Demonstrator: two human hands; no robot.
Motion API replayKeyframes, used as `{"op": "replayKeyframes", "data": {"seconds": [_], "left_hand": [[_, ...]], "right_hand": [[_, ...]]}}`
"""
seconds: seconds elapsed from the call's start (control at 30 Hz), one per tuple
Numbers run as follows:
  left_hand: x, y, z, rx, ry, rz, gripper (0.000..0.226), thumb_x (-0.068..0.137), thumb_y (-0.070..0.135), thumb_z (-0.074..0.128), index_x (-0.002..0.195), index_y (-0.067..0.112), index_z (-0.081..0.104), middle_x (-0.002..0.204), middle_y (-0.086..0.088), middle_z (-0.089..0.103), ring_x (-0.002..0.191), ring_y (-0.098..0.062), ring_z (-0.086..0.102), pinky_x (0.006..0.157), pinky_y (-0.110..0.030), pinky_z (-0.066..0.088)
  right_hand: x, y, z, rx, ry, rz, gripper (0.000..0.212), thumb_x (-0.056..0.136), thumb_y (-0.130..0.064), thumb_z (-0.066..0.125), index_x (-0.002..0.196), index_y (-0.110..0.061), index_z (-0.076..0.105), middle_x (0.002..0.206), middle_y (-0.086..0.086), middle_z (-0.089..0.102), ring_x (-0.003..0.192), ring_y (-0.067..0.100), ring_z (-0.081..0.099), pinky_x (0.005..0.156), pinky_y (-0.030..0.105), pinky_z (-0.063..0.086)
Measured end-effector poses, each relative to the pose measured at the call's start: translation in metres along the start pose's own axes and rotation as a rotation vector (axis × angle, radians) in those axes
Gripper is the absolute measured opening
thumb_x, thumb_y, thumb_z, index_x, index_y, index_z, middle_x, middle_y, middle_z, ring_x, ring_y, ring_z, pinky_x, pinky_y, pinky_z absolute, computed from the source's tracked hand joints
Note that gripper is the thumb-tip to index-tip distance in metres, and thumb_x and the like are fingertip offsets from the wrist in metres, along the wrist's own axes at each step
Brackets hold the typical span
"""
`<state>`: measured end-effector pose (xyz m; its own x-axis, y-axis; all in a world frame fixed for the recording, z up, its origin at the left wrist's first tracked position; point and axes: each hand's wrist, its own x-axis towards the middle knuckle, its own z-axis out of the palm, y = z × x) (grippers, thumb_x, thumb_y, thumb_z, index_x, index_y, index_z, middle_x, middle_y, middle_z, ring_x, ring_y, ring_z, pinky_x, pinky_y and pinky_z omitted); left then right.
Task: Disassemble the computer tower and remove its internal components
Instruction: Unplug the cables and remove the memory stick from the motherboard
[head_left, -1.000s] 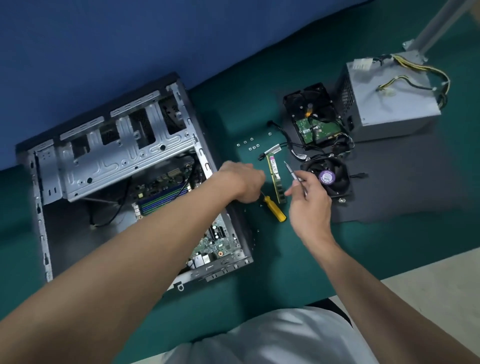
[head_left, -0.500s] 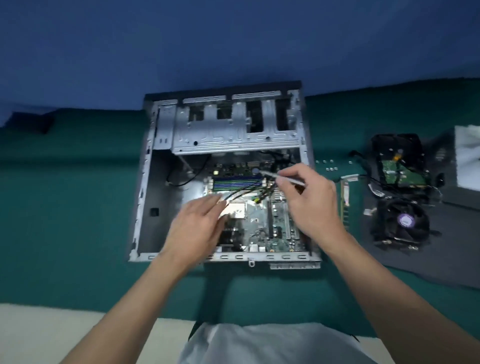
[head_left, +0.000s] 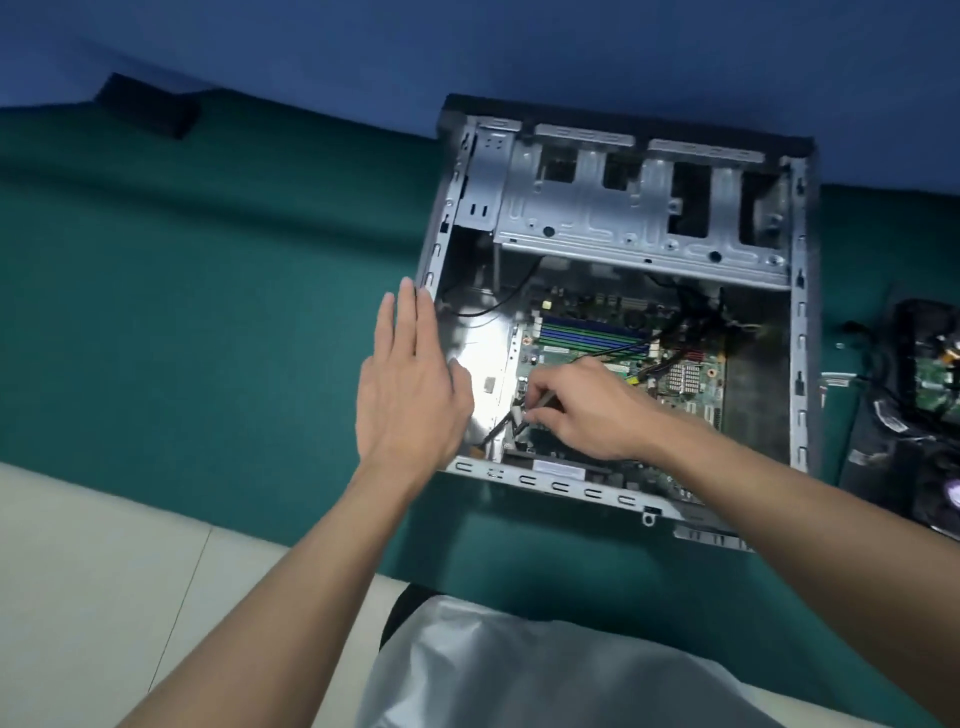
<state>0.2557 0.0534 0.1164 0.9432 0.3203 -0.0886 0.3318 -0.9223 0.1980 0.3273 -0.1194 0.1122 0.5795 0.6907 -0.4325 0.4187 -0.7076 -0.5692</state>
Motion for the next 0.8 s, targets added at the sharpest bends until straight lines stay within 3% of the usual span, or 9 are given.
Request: {"op": "replayKeyframes", "data": {"seconds": [0.07,0.1,0.2,0.4,0.53,0.7,0.8], "left_hand": [[-0.001,0.001,0.001,0.001,-0.015,0.004,0.072,0.092,0.029,0.045,0.152,0.008,0.011,0.162,-0.002,0.001,0.125,-0.023,0.038,0.065,-0.032,0.043],[-0.001,0.001,0.002,0.012,-0.016,0.011,0.073,0.092,0.029,0.045,0.152,0.008,0.011,0.162,-0.002,0.001,0.117,-0.024,0.043,0.061,-0.030,0.038],[0.000,0.000,0.002,0.042,-0.017,0.020,0.074,0.091,0.030,0.045,0.151,0.004,0.010,0.161,-0.007,0.001,0.110,-0.025,0.045,0.060,-0.029,0.035],[0.001,0.000,0.003,0.095,-0.042,0.050,0.077,0.090,0.030,0.040,0.151,0.000,0.004,0.161,-0.013,-0.002,0.109,-0.028,0.044,0.063,-0.031,0.040],[0.001,-0.001,0.003,0.083,-0.047,0.055,0.078,0.089,0.029,0.042,0.150,-0.002,0.004,0.160,-0.016,-0.001,0.107,-0.029,0.045,0.066,-0.033,0.045],[0.000,0.000,0.002,0.103,-0.047,0.067,0.079,0.089,0.030,0.043,0.150,-0.003,0.005,0.160,-0.019,0.000,0.105,-0.029,0.047,0.066,-0.032,0.045],[0.000,0.000,0.002,0.109,-0.042,0.059,0.078,0.088,0.029,0.044,0.149,-0.003,0.008,0.160,-0.019,0.003,0.105,-0.029,0.048,0.065,-0.032,0.044]], "right_hand": [[0.006,-0.001,0.008,-0.037,-0.042,0.002,0.010,0.092,-0.027,0.061,0.090,-0.018,0.062,0.089,-0.002,0.068,0.079,0.011,0.059,0.070,0.028,0.047],[0.009,-0.002,0.011,-0.048,-0.057,0.002,0.010,0.092,-0.027,0.061,0.089,-0.017,0.062,0.088,-0.002,0.068,0.077,0.010,0.060,0.069,0.029,0.050],[0.016,-0.003,0.018,-0.071,-0.080,0.011,0.010,0.092,-0.025,0.060,0.087,-0.016,0.061,0.085,-0.003,0.067,0.074,0.007,0.060,0.065,0.026,0.053],[0.026,-0.006,0.025,-0.177,-0.155,0.027,0.012,0.092,-0.021,0.059,0.081,-0.018,0.056,0.074,-0.002,0.061,0.068,0.015,0.059,0.061,0.037,0.053],[0.029,-0.011,0.027,-0.209,-0.150,0.055,0.015,0.092,-0.017,0.058,0.078,-0.018,0.052,0.071,-0.002,0.058,0.065,0.016,0.057,0.058,0.032,0.049],[0.028,-0.016,0.024,-0.278,-0.166,0.024,0.013,0.091,-0.007,0.051,0.079,-0.009,0.056,0.065,0.002,0.056,0.058,0.017,0.054,0.054,0.036,0.049],[0.027,-0.019,0.023,-0.354,-0.183,-0.006,0.023,0.095,-0.015,0.046,0.077,-0.003,0.054,0.057,0.002,0.048,0.048,0.016,0.042,0.045,0.031,0.036]]}}
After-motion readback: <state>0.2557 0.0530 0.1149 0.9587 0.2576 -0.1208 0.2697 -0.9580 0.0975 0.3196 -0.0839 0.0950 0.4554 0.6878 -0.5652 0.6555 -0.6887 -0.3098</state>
